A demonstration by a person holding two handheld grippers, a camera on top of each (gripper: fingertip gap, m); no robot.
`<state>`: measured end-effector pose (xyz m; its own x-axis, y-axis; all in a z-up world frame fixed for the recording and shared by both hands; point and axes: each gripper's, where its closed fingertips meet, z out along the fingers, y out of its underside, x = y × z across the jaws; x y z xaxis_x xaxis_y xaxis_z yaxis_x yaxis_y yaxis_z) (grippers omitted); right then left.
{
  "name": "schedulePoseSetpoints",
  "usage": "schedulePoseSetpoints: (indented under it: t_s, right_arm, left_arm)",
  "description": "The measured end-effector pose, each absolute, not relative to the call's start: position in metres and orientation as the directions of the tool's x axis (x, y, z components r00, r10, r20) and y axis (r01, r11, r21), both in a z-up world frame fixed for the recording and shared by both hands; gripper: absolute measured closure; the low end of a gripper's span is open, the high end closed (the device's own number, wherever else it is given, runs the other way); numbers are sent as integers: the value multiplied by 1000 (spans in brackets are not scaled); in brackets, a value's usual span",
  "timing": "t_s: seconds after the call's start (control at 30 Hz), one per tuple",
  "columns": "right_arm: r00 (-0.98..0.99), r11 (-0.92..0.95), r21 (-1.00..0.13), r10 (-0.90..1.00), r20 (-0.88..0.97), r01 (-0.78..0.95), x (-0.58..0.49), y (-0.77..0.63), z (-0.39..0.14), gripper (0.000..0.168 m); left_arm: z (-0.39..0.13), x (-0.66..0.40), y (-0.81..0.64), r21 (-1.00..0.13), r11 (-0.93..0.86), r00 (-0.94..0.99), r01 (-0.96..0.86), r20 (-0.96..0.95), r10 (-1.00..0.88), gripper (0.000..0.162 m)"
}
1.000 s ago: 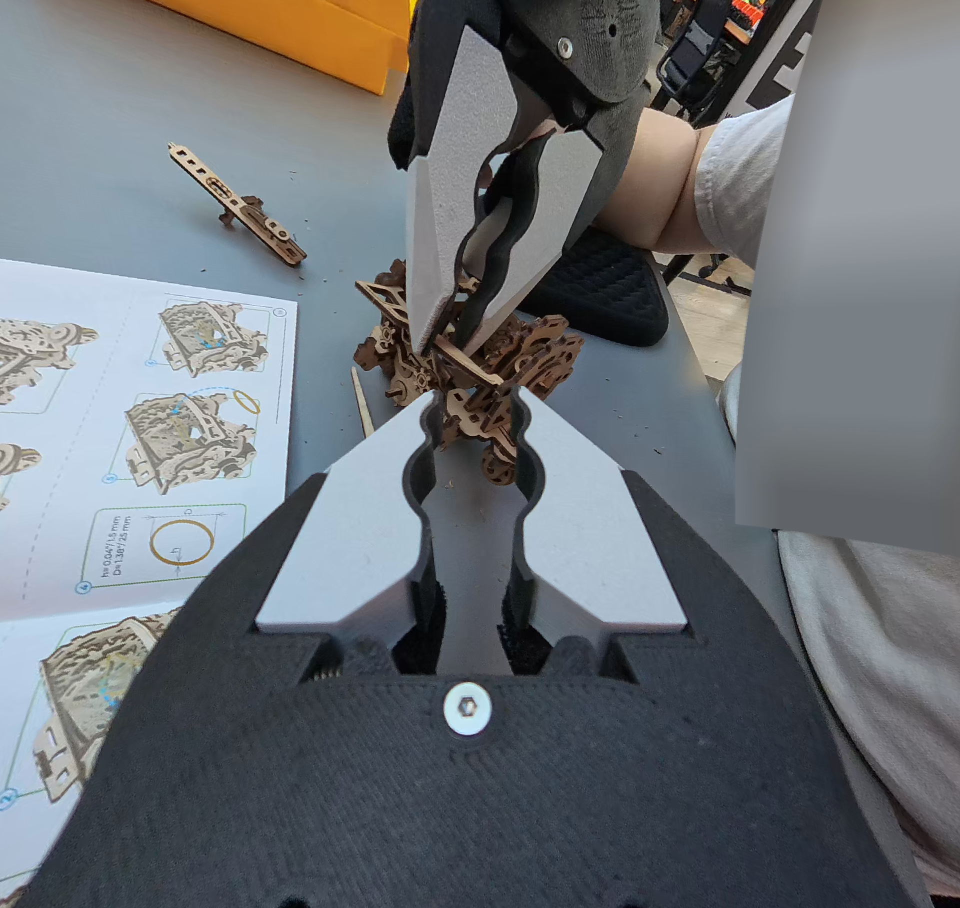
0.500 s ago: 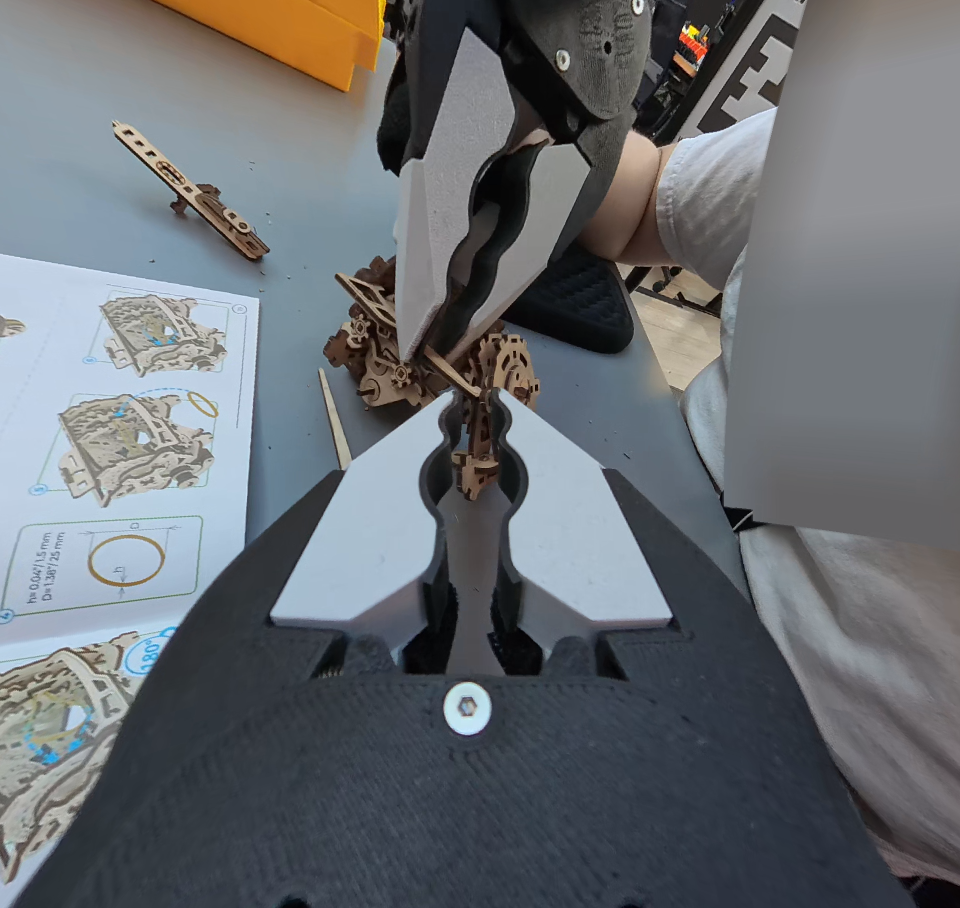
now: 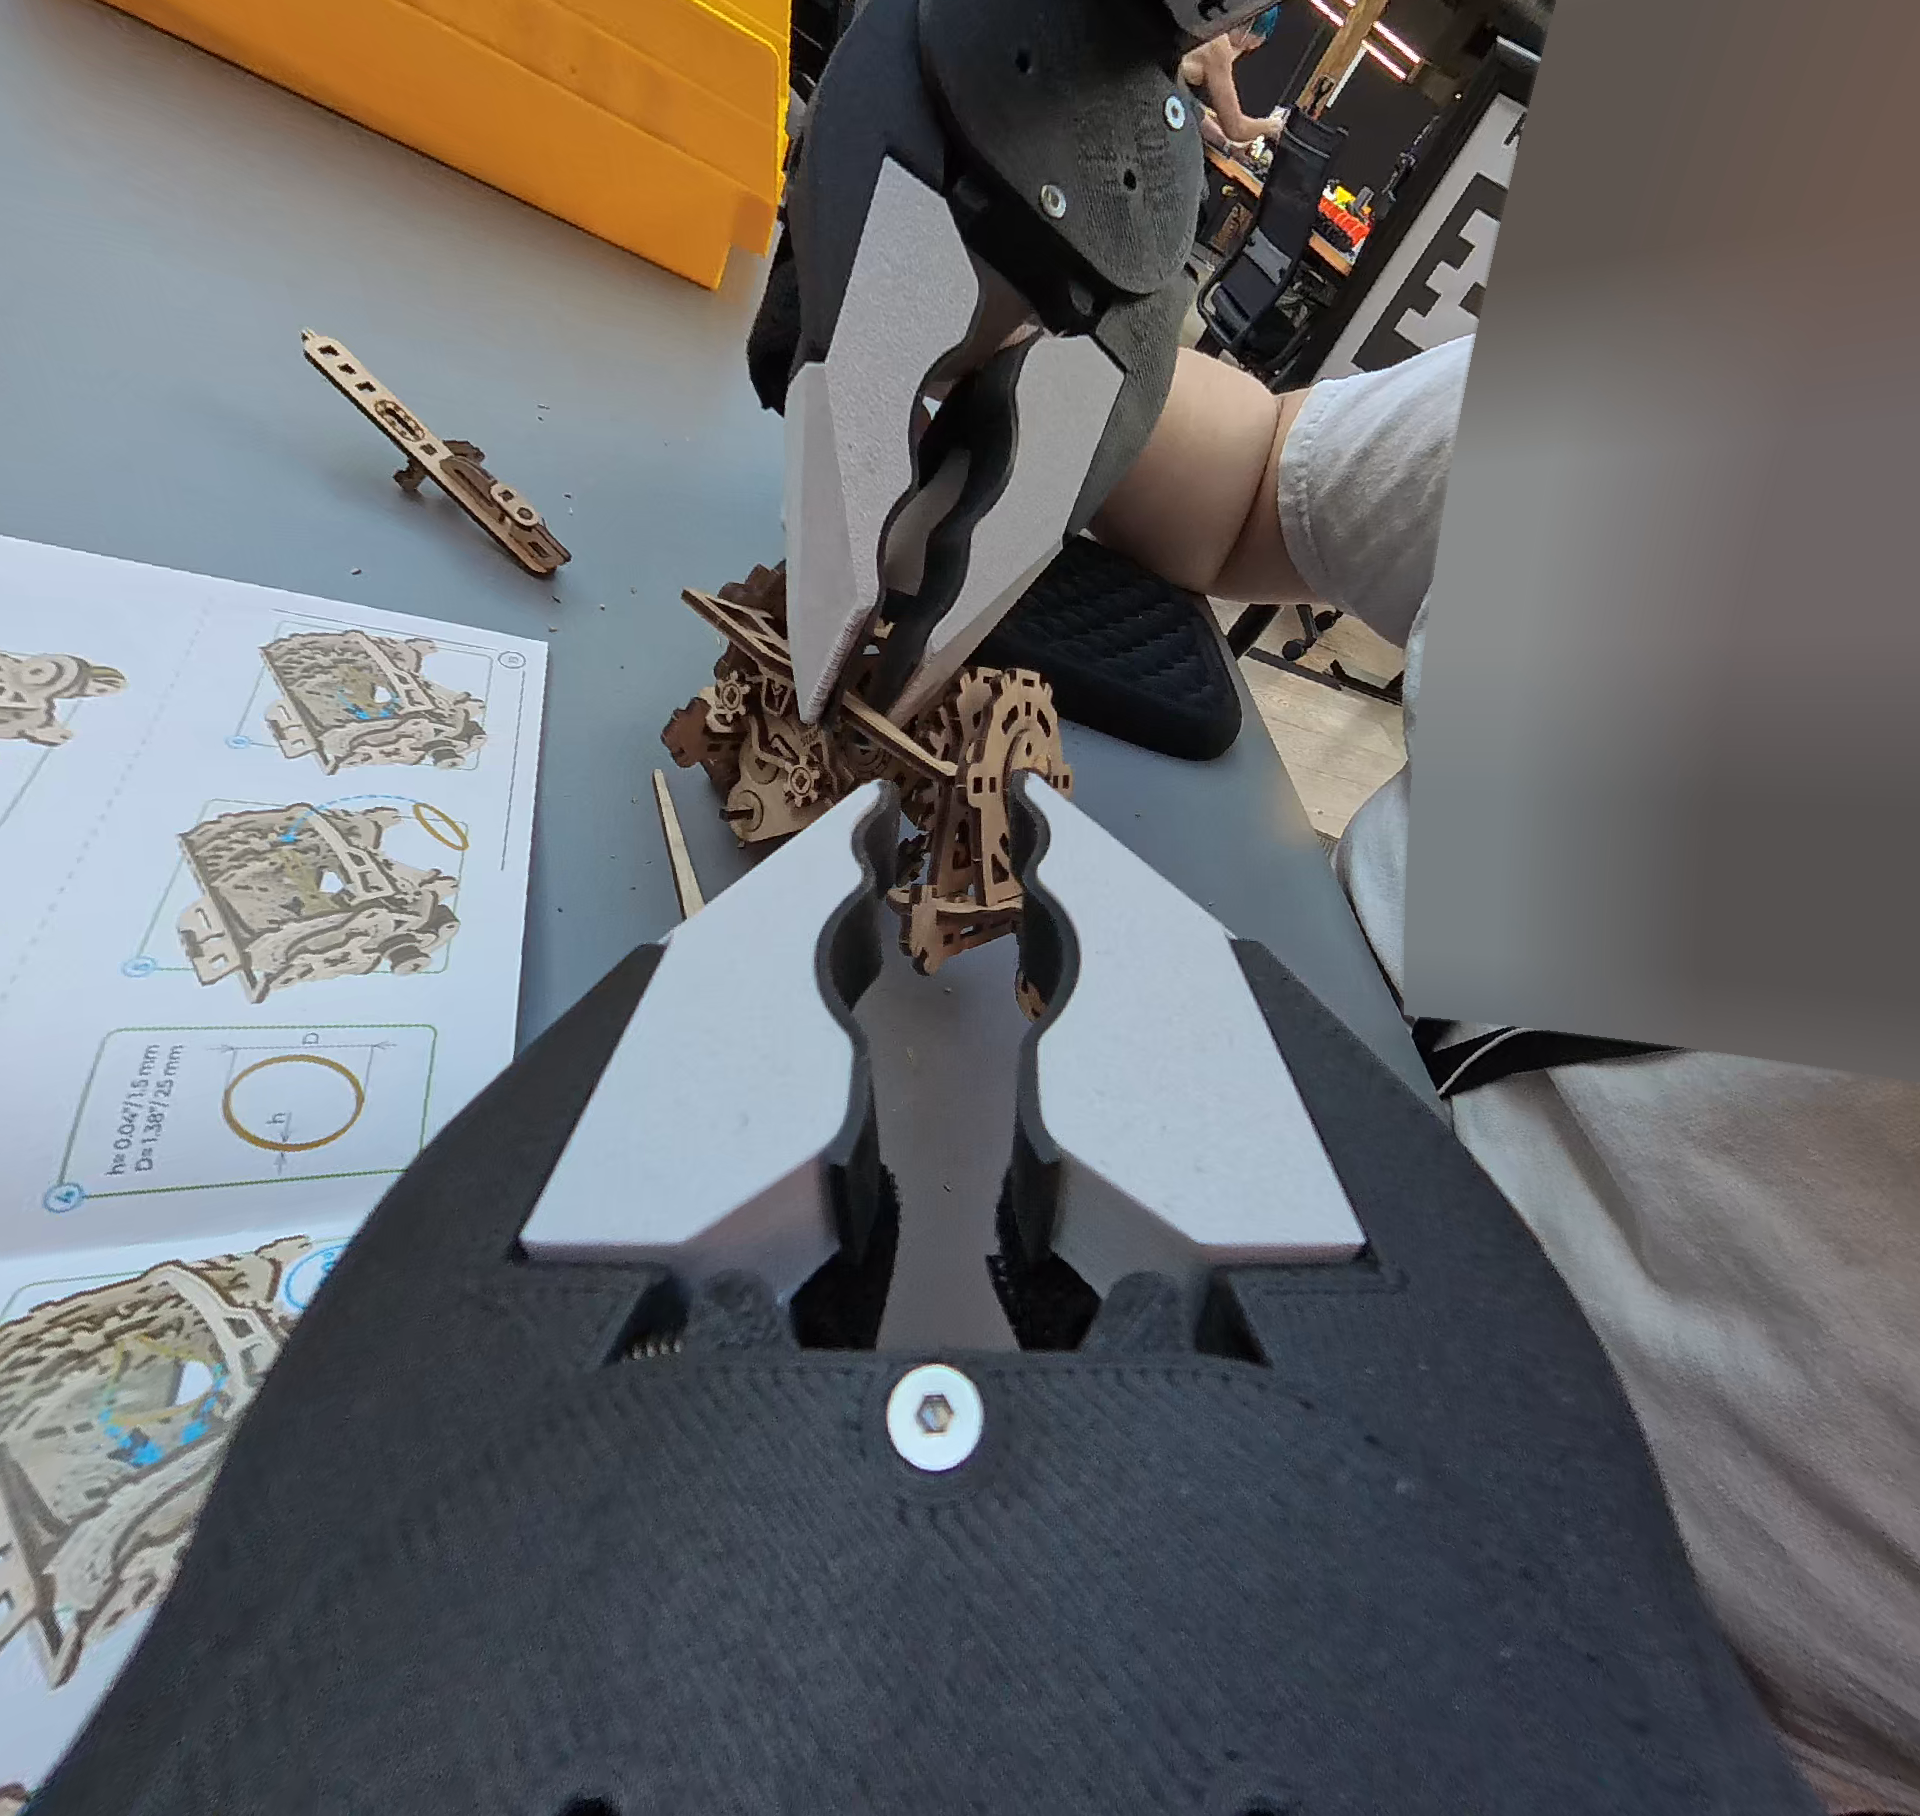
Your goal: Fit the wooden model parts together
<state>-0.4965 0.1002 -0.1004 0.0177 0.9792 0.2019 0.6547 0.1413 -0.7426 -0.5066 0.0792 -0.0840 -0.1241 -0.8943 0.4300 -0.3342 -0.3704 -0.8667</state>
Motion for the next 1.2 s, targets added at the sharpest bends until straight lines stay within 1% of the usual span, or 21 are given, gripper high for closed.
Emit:
schedulePoseSetpoints:
  t_s: [0.03, 0.17, 0.43, 0.67, 0.83, 0.93, 1.2]
  right_arm:
    - [18, 142, -743, 979, 203, 655, -497, 100, -100, 160]
    - [14, 131, -757, 983, 182, 640, -498, 98, -99, 160]
    - [9, 102, -794, 991, 135, 599, -499, 97, -97, 160]
    - [1, 114, -809, 990, 140, 577, -499, 97, -96, 161]
    - [5, 147, -808, 983, 183, 570, -500, 98, -96, 161]
    - [8, 155, -808, 981, 194, 568, -501, 97, -96, 161]
    - [34, 138, -812, 981, 190, 567, -501, 100, -95, 163]
  left_arm:
    - [-85, -506, 78, -864, -372, -127, -340, 434, -892, 144]
    - [-91, -502, 76, -857, -352, -120, -378, 422, -899, 143]
    - [-88, -501, 73, -853, -373, -148, -364, 449, -881, 151]
    - [-88, -501, 71, -827, -445, -186, -345, 525, -831, 154]
    - [-88, -501, 70, -808, -487, -206, -331, 566, -799, 160]
    - [-89, -502, 70, -792, -514, -215, -329, 593, -776, 160]
    - [-89, -502, 73, -791, -525, -215, -314, 598, -773, 161]
